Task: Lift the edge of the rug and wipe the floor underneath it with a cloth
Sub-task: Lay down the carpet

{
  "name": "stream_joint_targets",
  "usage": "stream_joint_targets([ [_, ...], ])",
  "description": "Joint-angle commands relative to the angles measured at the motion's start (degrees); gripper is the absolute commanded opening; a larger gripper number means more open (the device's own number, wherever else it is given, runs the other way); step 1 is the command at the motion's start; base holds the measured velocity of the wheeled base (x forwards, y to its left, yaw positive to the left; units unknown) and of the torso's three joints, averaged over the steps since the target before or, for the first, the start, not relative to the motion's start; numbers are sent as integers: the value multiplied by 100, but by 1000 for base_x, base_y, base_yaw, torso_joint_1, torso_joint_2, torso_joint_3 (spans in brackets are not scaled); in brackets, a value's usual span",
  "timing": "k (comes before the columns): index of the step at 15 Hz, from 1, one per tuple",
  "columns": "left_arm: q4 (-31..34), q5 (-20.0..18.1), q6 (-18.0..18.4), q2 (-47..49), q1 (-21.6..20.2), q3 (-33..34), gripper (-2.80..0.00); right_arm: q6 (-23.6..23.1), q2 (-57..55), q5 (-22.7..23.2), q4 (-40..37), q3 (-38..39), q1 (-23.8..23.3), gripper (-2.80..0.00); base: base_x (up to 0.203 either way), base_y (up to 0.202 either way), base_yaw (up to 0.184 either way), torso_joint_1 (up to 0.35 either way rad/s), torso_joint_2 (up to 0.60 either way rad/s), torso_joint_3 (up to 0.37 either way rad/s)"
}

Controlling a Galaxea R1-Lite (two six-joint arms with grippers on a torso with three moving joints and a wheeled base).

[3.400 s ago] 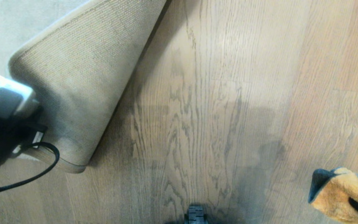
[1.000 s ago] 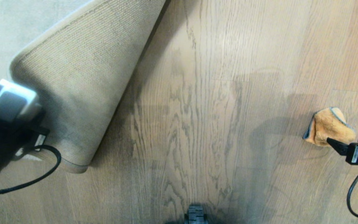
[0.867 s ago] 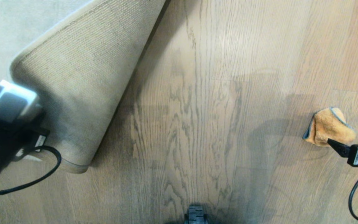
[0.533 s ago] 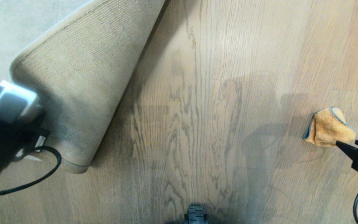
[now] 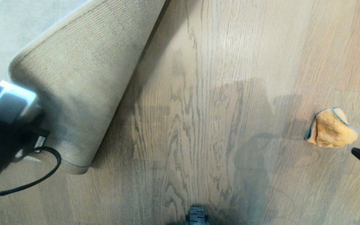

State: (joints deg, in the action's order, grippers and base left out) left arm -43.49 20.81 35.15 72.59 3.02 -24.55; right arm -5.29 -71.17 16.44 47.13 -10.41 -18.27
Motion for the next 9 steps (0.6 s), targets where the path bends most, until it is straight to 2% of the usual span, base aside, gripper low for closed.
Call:
stream_joint_targets([
  [1, -28, 20, 19, -9, -3, 13, -280, -5, 787, 120, -316, 222, 13, -280, 0, 0, 0, 0, 0, 0],
  [3, -27, 20, 19, -17, -3, 38, -280, -5, 1422, 430, -790, 414, 16, -280, 0, 0, 0, 0, 0, 0],
  [7, -19, 20, 19, -35, 5, 47, -280, -149, 2819, 727, -2187, 594, 26, -280, 0, 0, 0, 0, 0, 0],
  [9, -10, 20, 19, -66, 5, 60, -280, -595, 3136, 764, -2619, 800, 59, -280, 0, 0, 0, 0, 0, 0],
])
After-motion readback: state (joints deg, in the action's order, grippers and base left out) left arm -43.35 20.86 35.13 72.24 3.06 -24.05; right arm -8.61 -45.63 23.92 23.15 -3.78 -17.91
